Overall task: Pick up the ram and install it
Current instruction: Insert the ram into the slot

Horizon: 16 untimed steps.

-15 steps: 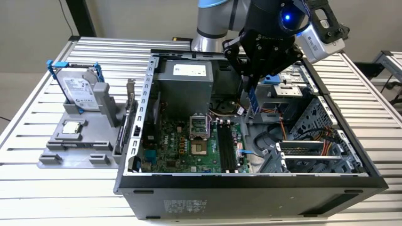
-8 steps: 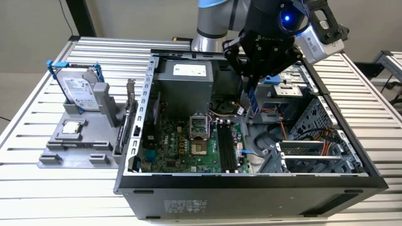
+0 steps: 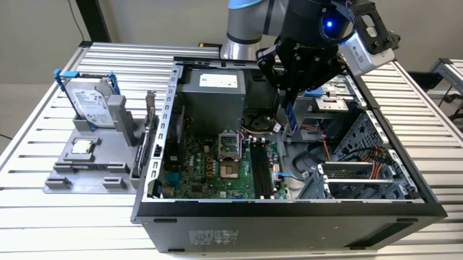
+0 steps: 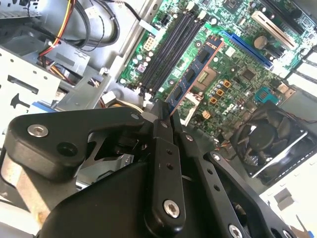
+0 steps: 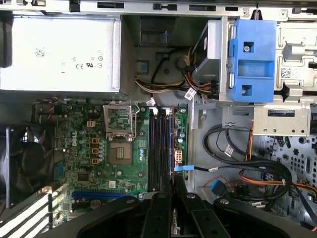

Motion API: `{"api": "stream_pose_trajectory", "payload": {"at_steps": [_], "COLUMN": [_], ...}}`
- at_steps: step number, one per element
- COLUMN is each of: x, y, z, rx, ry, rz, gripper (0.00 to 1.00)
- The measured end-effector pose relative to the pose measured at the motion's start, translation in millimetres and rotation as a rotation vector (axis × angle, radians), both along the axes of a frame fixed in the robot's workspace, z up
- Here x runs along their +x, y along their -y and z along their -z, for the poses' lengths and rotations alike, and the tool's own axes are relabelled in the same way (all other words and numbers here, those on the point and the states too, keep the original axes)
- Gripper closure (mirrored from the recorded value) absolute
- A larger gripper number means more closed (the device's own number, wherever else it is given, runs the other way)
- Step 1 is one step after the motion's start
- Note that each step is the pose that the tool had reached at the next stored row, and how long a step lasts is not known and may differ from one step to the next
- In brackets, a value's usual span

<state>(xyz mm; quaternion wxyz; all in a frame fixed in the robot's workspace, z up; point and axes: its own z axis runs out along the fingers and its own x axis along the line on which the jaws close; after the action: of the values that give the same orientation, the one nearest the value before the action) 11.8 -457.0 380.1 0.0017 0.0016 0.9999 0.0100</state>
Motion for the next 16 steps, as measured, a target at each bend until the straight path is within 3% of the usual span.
{"api": "stream_pose_trajectory", "payload": {"at_steps": [16], "x": [0.0], "y": [0.0], "z": [4.7], "rx": [0.0002], "ry": [0.0000], "rz": [0.000], "gripper": [1.00]}}
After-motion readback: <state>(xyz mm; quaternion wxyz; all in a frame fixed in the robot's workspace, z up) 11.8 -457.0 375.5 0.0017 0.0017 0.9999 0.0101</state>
